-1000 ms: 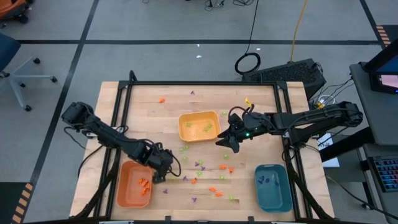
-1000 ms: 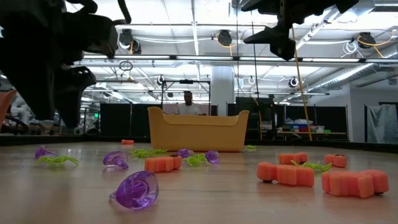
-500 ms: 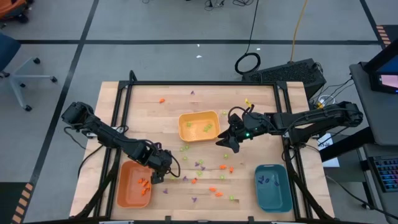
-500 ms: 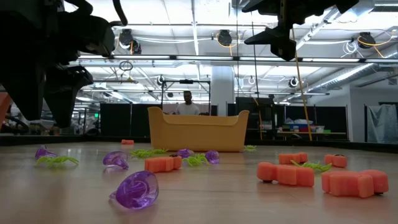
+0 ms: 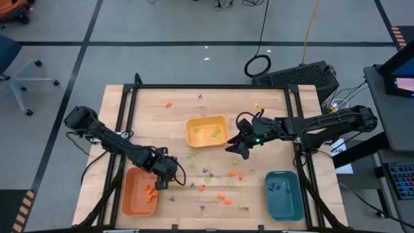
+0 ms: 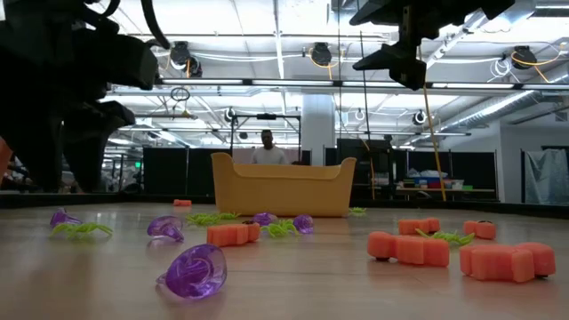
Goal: Sort Halloween decoration
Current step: Put the violet witch hat toy into the blue bin
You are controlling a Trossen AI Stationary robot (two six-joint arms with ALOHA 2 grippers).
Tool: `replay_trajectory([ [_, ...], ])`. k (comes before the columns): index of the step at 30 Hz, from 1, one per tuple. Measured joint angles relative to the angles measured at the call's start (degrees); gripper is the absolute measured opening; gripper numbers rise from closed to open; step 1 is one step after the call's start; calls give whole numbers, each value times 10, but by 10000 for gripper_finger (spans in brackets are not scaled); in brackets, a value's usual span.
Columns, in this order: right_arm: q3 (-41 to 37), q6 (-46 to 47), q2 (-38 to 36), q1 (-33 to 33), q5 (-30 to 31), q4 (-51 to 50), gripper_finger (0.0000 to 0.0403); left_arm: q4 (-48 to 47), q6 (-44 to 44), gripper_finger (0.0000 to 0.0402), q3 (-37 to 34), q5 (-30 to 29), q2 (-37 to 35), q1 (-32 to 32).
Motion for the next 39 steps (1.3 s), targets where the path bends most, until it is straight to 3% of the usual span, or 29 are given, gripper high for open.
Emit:
replay_trajectory([
  [20,0,-7,0,0,0,0,240,64,-4,221,-31,16,6,0],
  [39,0,-8,0,0,0,0,240,62,-34,221,-30,35,43,0],
])
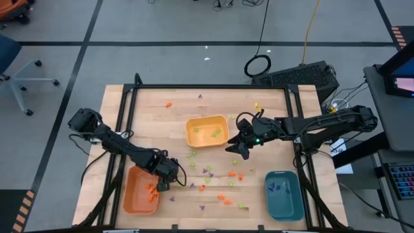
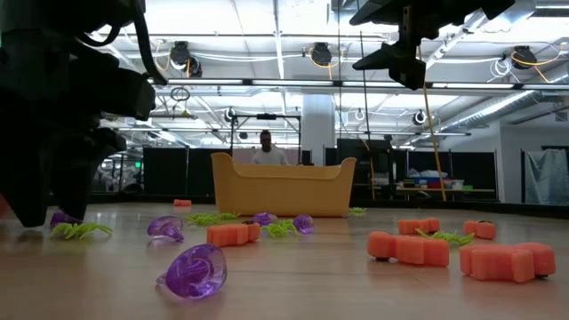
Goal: Sort Halloween decoration
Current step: Put the violet witch hat toy into the blue bin
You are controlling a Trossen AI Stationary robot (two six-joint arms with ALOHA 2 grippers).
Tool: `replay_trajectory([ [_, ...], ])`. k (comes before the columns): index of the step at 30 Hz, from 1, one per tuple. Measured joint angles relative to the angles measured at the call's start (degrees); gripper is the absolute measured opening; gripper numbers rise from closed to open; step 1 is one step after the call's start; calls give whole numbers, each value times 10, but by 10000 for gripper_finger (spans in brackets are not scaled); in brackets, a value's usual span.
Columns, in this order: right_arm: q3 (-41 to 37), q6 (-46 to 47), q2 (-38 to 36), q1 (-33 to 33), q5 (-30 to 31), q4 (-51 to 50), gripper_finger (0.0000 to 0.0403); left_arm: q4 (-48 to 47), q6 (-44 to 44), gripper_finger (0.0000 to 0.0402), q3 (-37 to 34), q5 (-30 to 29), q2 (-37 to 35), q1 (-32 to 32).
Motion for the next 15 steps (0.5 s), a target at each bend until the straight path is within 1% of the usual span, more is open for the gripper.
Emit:
replay_trajectory([
  [3,0,0,0,0,0,0,240,0,2,219,0,0,0,0],
  [6,0,0,0,0,0,0,240,-2,9,205,0,0,0,0],
  [11,0,-4,0,0,0,0,240,-4,34,154,0,-3,0,0],
  [15,0,-4,0,0,0,0,240,-6,35,116,0,-4,0,0],
])
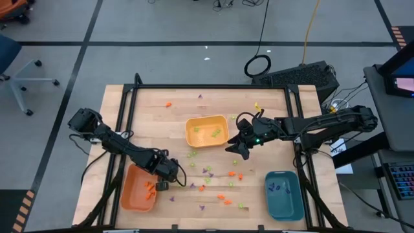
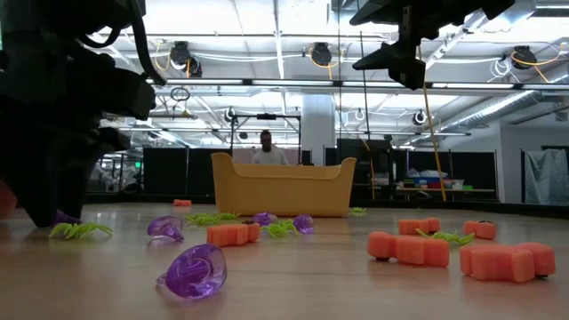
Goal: Sort Halloween decoration
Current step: Put the violet witch hat toy into the blue bin
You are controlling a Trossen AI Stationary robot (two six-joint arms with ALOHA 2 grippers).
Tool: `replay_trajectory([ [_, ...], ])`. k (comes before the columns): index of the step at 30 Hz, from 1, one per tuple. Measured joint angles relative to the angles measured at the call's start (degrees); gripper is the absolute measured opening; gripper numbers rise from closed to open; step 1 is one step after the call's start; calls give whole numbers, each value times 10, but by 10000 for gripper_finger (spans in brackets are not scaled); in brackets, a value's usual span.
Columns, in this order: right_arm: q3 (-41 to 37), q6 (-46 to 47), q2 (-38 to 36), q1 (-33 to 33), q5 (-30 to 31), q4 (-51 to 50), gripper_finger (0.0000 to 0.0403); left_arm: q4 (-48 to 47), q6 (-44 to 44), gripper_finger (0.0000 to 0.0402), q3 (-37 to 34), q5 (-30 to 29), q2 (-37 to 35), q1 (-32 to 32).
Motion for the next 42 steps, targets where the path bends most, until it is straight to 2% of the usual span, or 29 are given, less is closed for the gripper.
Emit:
replay_trajectory([
  [9,0,0,0,0,0,0,240,1,0,58,0,1,0,0],
  [22,0,0,0,0,29,0,240,-1,1,11,3,15,-1,0],
  [37,0,0,0,0,30,0,240,-6,11,0,20,19,-2,0],
  [42,0,0,0,0,30,0,240,-37,11,0,55,14,-2,0],
])
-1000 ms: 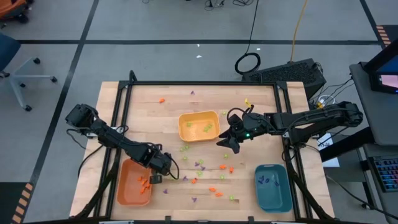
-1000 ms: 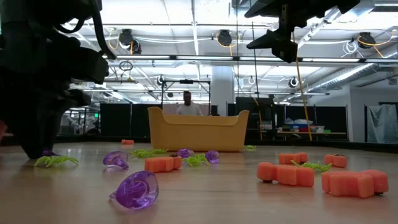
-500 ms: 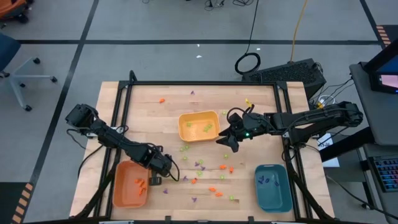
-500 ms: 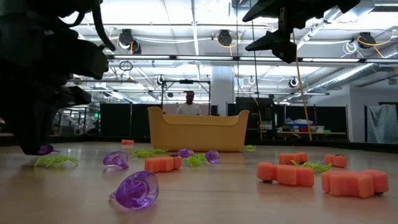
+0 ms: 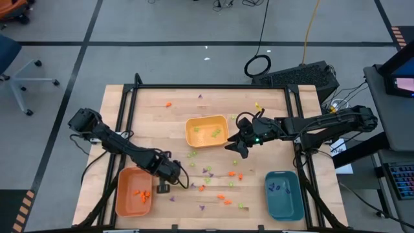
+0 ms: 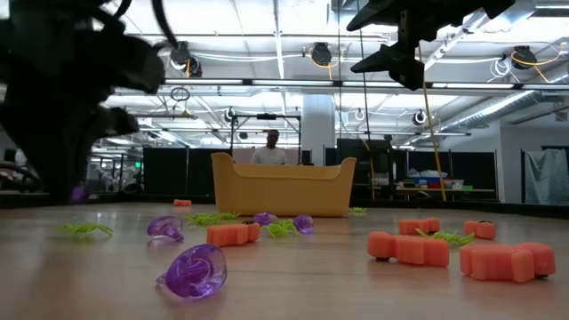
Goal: Sort Halloween decoration
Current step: Put the violet witch hat toy into the blue bin
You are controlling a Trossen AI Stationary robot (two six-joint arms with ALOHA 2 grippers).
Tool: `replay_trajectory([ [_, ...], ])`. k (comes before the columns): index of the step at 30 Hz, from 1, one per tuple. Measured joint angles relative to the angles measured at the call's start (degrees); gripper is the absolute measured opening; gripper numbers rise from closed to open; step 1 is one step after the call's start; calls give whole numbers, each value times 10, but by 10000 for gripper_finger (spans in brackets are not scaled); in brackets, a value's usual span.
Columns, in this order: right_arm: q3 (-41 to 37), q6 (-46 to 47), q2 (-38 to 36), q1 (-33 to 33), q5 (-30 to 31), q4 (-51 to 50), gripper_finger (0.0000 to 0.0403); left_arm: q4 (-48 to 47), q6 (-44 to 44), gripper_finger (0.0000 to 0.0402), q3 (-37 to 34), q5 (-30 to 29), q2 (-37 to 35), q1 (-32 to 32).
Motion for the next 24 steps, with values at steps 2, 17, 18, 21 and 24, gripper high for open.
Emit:
replay_trajectory([
  [2,0,5,0,0,0,0,240,-16,0,0,22,-5,0,0],
  [17,0,140,0,0,-16,13,240,-181,4,0,241,-155,-30,3],
  [18,0,140,0,0,-17,16,240,-182,4,0,247,-160,-39,5],
  [21,0,140,0,0,-18,29,240,-182,4,0,264,-165,-67,13],
  [24,0,140,0,0,-17,59,240,-176,4,0,272,-166,-99,22],
])
